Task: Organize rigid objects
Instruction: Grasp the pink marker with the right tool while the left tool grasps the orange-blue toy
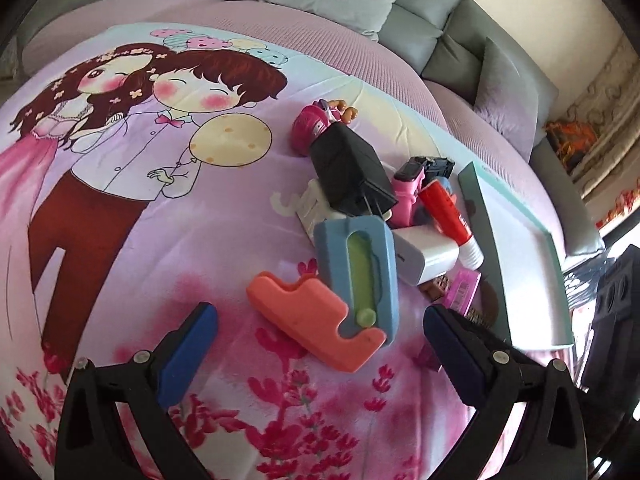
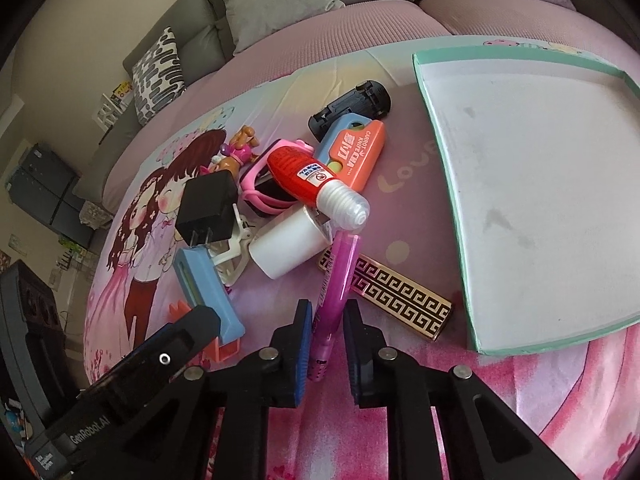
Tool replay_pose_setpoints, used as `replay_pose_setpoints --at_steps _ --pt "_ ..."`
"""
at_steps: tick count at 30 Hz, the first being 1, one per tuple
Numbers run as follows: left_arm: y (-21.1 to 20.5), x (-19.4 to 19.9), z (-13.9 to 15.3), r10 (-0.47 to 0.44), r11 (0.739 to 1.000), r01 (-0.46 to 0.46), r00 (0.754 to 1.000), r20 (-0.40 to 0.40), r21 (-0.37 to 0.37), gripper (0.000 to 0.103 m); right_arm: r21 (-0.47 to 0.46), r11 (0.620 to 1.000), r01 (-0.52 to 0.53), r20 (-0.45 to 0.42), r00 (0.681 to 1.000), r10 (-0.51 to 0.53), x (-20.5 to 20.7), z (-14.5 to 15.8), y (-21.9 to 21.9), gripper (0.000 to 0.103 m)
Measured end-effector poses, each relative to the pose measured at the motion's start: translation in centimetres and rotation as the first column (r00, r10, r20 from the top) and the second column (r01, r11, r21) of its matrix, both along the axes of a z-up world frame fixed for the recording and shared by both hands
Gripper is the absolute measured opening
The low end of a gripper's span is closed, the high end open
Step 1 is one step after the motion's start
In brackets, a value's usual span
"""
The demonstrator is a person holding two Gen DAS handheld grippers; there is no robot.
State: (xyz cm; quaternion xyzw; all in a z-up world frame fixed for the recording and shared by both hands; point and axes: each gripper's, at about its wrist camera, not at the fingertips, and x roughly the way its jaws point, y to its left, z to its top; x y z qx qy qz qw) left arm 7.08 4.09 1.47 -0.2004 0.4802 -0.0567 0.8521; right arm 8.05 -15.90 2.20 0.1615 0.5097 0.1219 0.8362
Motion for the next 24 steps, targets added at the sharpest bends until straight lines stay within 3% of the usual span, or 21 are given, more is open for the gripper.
replay_pose_setpoints --at_steps 8,10,14,16,24 --pt "-0.9 1.2 -0.2 0.059 0.997 -0.057 0.997 -0.043 0.053 0.095 -0.028 1.0 -0.007 0.012 1.0 0.007 -0.1 0.0 0.3 0.017" --pt "-1.0 1.2 -0.2 0.066 0.995 -0.062 0.997 -0.048 0.075 0.084 -0.032 0.999 -0.008 0.013 1.0 0.009 -0.1 0.0 0.4 0.017" --pt "-1.3 1.5 0.0 0.059 0.997 -0.056 0.997 -0.047 0.059 0.075 -0.037 0.999 -0.01 0.014 1.0 0.01 -0.2 0.0 0.5 0.017" --pt "-1.3 1.4 0.2 0.054 0.998 -0.052 0.998 -0.045 0.042 0.057 -0.037 0.999 -0.011 0.015 1.0 0.012 -0.2 0.0 0.6 0.017" --pt "-1.5 0.9 0.0 0.033 0.999 -0.032 0.998 -0.06 0.019 0.043 -0.009 1.0 0.0 0.01 1.0 0.0 -0.7 0.2 0.0 0.014"
